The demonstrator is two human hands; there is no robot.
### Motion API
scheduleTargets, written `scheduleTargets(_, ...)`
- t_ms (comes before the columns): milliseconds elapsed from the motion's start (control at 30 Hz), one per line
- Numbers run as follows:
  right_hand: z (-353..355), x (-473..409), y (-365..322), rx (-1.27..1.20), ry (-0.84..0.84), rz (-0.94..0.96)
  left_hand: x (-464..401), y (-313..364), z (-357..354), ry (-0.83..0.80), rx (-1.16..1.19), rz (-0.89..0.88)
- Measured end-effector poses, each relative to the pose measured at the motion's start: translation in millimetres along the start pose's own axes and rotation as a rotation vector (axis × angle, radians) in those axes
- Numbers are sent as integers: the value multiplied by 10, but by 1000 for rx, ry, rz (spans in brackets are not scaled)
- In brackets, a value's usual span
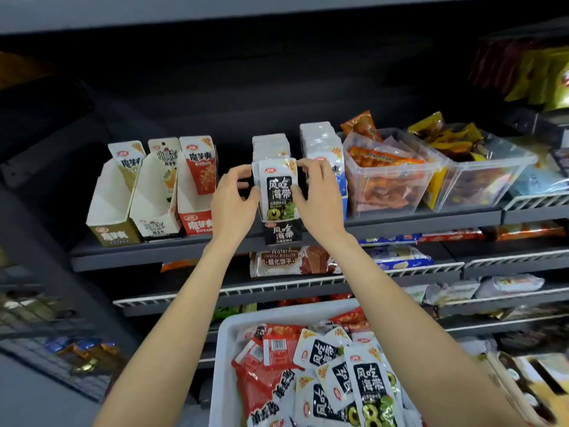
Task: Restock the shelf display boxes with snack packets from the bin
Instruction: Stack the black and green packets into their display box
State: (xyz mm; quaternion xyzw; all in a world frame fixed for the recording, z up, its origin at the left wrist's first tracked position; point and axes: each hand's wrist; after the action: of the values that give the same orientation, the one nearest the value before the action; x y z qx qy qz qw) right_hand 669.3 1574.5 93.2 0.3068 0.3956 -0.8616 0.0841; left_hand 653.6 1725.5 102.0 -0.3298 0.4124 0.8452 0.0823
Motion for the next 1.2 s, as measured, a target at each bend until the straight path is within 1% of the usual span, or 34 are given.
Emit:
scheduleTargets(67,130,287,41,-77,-6,23,271,84,43,121,-16,-114)
scheduleTargets(133,265,606,117,-114,-60,2,595,141,61,205,-41,-270)
scheduleTargets(167,329,766,172,-125,-111,-18,762,148,60,202,-39,-328)
scheduleTargets(200,382,926,248,-119,-180,-49,932,135,52,162,-26,-371)
scheduleTargets(267,462,1242,446,-57,-357,-147,1262,58,16,-3,-27,-419)
scheduleTargets(300,489,1402,579,-6,-450,-212,1430,9,-12,-121,-53,-396)
scheduleTargets(333,508,1552,719,47,-532,-281,1591,-53,-47,-265,-88,-323)
scheduleTargets(400,553,1830,970,186,-669,-394,1869,-177,-120,-588,-143,-88)
scheduleTargets(433,579,1943,1060,308,-726,-417,1987,-235,-162,-742,-175,15)
scheduleTargets(467,609,2042,1126,451,-764,-423,2093,-270,-206,-863,-221,74)
scheduleTargets(500,641,2134,1166,581,-780,-431,2192,-282,-252,-942,-266,101)
scheduleTargets(567,691,2298,1190,745,-791,-462,2347,-242,-354,-998,-319,116)
scheduleTargets(633,706,2424,1179,800,-824,-480,2467,-182,-478,-1050,-371,144)
scheduleTargets(700,702,2481,1164,785,-871,-504,2541,-138,-592,-1101,-448,160)
scheduleTargets(800,696,2460,1148,726,-899,-516,2573,-69,-722,-1106,-553,109)
scheduleTargets(867,691,2441,1143,641,-877,-545,2576,-28,-782,-1116,-561,104)
scheduleTargets(933,684,2434,1139,504,-815,-638,2550,-30,-800,-1106,-470,209)
scheduleTargets(967,683,2438,1146,440,-759,-689,2526,-42,-784,-1077,-401,274)
scheduleTargets(1033,690,2456,1165,344,-631,-764,2475,-83,-712,-970,-271,359)
scheduleTargets(1100,704,2481,1181,250,-540,-797,2441,-161,-614,-833,-138,430)
scheduleTargets(1200,722,2505,1162,133,-431,-798,2428,-285,-438,-567,164,601)
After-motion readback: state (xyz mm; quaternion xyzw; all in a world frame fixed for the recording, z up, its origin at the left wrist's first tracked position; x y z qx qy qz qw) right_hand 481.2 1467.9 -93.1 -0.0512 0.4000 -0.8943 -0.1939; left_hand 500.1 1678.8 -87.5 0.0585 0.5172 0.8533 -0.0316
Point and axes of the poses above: each hand's wrist, its own x-axis away from the middle knuckle, its own z-axis out of the back of the hand, y = z × x, and after that the axes turned 8 degrees about -z, right-handed
